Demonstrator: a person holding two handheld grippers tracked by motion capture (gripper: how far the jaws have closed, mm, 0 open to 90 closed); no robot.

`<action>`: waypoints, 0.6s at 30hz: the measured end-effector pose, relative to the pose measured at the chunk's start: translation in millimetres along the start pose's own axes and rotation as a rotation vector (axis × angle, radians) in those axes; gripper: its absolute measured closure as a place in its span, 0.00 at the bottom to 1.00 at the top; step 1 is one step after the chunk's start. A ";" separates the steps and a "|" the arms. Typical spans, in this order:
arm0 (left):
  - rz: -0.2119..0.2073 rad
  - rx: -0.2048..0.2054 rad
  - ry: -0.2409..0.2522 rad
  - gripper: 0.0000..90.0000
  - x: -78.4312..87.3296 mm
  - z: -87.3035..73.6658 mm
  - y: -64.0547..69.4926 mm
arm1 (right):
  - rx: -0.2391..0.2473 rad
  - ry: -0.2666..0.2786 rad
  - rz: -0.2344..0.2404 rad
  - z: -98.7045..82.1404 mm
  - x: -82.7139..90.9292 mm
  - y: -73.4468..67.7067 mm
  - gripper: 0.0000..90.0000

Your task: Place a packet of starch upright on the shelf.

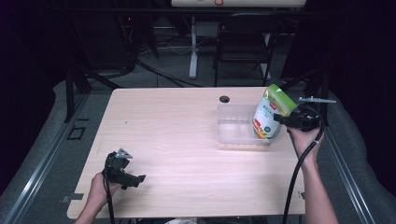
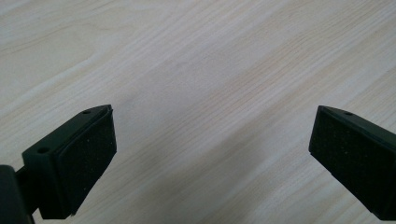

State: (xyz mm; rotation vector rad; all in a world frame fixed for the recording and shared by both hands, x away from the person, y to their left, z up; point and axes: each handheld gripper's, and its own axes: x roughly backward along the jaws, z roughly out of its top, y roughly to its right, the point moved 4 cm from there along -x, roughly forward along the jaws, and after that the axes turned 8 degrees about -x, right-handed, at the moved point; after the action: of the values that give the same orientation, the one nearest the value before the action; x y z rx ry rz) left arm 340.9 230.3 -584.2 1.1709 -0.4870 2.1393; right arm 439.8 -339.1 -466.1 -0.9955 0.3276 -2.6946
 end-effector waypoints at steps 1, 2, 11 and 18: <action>-0.001 0.000 0.002 0.01 0.0 0.0 0.1 | 0.006 -0.004 0.014 -1.3 2.8 -2.1 0.19; -0.001 0.000 0.001 0.01 -0.1 0.0 0.0 | 0.012 -0.008 0.019 -2.9 5.8 -4.0 0.17; 0.000 0.001 -0.002 0.01 -0.3 0.3 0.6 | 0.079 -0.062 0.087 -22.4 28.0 -25.4 0.03; -0.001 0.001 0.000 0.01 -0.3 0.4 1.1 | 0.129 -0.097 0.131 -42.0 38.2 -43.2 0.00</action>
State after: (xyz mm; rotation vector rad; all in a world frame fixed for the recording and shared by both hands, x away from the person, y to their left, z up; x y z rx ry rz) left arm 340.5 229.1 -584.3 1.1714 -0.4851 2.1396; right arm 377.3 -305.0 -461.6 -1.0251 0.1908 -2.5058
